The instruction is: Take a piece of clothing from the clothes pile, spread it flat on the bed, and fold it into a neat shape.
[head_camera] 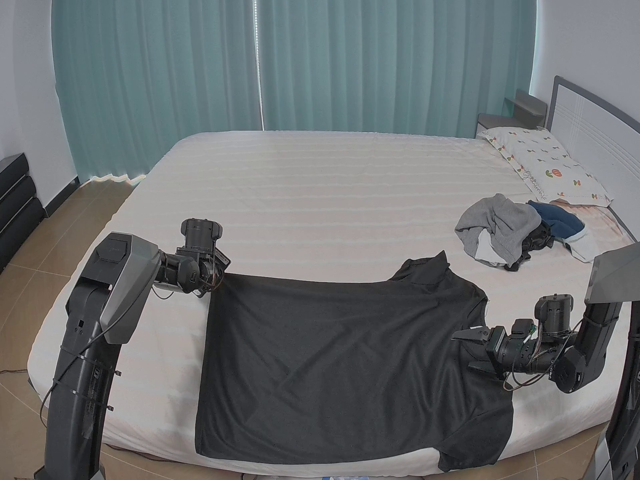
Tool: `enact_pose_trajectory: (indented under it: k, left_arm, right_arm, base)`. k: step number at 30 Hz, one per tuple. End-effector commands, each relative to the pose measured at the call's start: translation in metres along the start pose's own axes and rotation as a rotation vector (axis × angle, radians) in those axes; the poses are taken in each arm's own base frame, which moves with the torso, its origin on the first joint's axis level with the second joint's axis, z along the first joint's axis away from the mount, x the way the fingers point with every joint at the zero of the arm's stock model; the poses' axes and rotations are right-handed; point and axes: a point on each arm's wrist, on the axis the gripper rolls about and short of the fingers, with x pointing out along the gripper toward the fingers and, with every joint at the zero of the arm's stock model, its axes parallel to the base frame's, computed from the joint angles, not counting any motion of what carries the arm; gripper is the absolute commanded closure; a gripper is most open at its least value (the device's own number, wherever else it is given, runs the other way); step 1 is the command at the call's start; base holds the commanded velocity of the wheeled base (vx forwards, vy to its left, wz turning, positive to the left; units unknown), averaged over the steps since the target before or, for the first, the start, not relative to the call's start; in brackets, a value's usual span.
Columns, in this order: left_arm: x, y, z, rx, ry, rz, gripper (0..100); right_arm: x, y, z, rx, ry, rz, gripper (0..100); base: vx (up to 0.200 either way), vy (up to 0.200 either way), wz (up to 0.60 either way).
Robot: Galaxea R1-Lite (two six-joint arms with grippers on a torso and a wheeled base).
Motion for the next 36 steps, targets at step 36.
enact_pose_trajectory:
  k: [36]
  left_arm:
    - [0.015,0.015,0.015,-0.043,-0.038,0.027,100]
  right_arm:
    - [0.000,0.000,0.000,0.001,0.001,-0.001,0]
  base:
    - [0.000,0.000,0.00]
